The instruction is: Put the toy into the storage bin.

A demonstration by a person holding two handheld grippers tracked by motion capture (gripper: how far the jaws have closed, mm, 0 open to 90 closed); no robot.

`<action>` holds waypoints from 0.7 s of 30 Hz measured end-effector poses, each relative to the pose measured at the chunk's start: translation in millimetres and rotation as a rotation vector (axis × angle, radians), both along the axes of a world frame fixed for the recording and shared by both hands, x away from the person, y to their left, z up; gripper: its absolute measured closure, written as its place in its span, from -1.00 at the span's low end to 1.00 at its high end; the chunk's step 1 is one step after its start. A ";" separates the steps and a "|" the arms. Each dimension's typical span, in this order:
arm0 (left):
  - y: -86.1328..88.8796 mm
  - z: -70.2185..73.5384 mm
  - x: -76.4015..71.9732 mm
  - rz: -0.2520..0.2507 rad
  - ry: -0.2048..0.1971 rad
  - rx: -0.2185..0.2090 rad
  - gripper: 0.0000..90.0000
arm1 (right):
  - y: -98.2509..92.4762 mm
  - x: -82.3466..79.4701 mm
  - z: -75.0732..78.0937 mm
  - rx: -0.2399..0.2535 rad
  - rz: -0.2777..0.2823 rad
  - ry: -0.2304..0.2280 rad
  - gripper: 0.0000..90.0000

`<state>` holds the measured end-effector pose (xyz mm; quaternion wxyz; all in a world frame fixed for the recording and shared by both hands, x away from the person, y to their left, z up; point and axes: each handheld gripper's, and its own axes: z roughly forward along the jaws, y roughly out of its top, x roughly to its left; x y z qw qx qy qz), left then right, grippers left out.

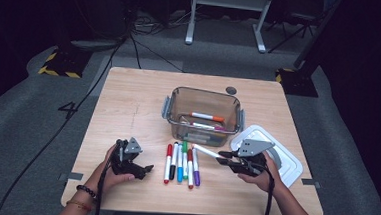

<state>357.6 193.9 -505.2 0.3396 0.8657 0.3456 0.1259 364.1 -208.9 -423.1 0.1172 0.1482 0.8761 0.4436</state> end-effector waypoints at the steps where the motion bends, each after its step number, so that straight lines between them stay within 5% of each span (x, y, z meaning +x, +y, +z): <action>1: 0.0 0.0 0.0 0.000 0.000 0.000 -0.87 | -0.6 0.5 2.9 0.005 0.005 -0.004 0.67; 10: 0.0 0.0 0.0 0.000 0.001 0.000 -0.87 | -9.1 17.1 45.7 0.044 0.001 -0.091 0.67; 21: 0.0 0.0 0.0 0.000 0.000 -0.001 -0.87 | -15.7 62.7 81.5 0.055 -0.013 -0.075 0.67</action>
